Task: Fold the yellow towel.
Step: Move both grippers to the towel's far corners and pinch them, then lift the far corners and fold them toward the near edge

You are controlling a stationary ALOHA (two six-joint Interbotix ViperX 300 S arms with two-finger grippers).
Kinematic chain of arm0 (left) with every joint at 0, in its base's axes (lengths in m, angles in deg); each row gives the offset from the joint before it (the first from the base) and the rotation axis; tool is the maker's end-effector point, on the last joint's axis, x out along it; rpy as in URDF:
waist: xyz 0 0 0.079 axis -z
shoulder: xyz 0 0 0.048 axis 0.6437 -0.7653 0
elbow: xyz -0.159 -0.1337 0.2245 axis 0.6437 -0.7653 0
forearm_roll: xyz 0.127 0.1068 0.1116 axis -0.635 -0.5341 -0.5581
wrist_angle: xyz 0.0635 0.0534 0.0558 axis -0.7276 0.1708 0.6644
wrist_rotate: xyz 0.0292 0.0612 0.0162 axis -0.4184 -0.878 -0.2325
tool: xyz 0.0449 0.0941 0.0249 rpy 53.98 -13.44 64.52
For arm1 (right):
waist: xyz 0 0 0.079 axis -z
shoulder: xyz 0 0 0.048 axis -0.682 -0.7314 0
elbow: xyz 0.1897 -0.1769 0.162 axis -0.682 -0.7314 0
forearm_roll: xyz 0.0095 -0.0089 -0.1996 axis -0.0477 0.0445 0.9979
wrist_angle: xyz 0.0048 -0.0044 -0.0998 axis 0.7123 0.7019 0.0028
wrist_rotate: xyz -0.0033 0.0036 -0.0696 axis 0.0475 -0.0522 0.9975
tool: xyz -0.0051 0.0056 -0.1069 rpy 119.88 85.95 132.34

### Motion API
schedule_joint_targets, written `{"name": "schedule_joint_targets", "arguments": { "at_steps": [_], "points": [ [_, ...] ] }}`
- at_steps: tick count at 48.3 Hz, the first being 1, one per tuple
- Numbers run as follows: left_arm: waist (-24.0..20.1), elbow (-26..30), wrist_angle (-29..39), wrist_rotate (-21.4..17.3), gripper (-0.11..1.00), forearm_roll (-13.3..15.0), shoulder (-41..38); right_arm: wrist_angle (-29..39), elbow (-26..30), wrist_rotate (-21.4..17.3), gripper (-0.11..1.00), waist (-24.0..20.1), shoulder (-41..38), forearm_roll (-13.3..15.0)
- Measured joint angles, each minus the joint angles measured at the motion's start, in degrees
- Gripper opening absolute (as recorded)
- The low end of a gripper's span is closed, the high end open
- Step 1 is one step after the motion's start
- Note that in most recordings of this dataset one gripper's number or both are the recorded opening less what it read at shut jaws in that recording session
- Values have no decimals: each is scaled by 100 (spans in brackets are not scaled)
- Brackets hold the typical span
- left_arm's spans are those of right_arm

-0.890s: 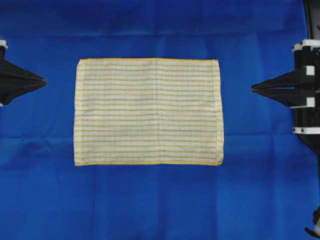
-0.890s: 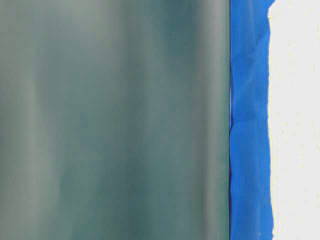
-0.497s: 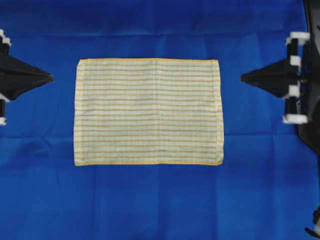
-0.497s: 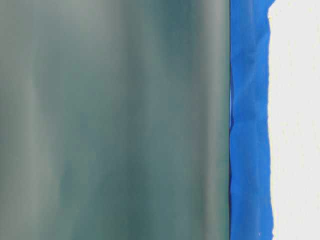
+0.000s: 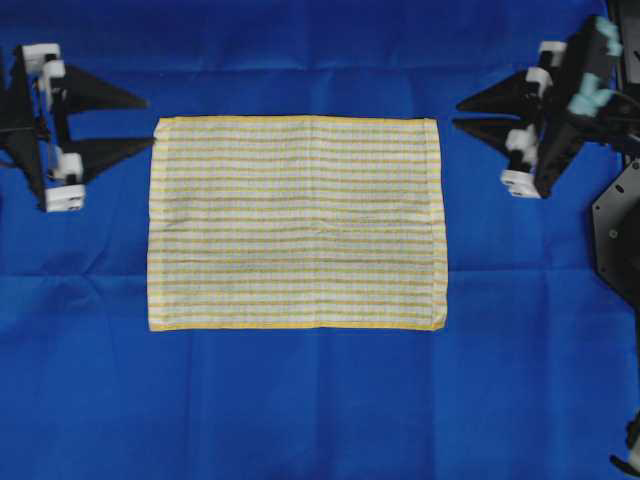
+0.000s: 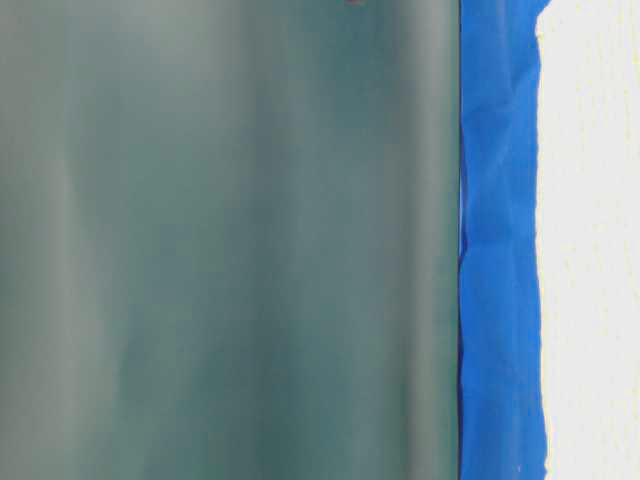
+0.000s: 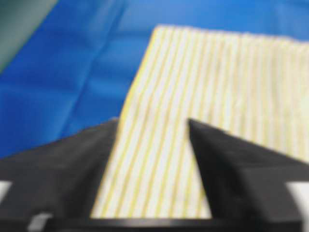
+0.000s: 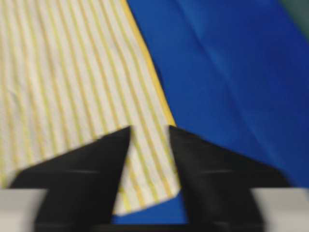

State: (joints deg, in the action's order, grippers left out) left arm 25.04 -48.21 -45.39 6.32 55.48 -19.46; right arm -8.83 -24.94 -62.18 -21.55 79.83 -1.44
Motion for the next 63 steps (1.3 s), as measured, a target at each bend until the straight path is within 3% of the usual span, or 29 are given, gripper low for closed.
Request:
{"name": "schedule_joint_targets", "arguments": {
  "at_steps": [3, 5, 11, 22, 43, 49, 57, 59, 63],
  "points": [
    [-114, -9, -9, -9, 82, 0, -255, -62, 9, 0, 70, 132, -308, 0],
    [-211, 0, -62, -9, 82, 0, -475, -123, 9, 9, 76, 202, -501, 0],
    [-378, 0, -255, -9, 75, 9, -1081, -352, 35, 0, 70, 387, -1063, 0],
    [-642, 114, -668, 0, 75, 9, -2250, -598, 246, 0, 67, 527, -2004, 0],
    [-1055, 237, -817, 0, 69, 9, -3226, -1230, 387, 0, 64, 686, -3173, -141],
    [-1072, 308, -853, -9, 54, 18, -3454, -1301, 404, -9, 48, 677, -3313, -158],
    [-1081, 360, -826, 26, 11, 26, -3612, -1354, 431, -9, 8, 668, -3349, -167],
    [-1081, 369, -800, 18, 5, 26, -3621, -1354, 431, -9, 4, 677, -3349, -167],
    [-1090, 378, -791, 18, 5, 26, -3621, -1354, 431, -9, 4, 677, -3349, -158]
  ]
}}
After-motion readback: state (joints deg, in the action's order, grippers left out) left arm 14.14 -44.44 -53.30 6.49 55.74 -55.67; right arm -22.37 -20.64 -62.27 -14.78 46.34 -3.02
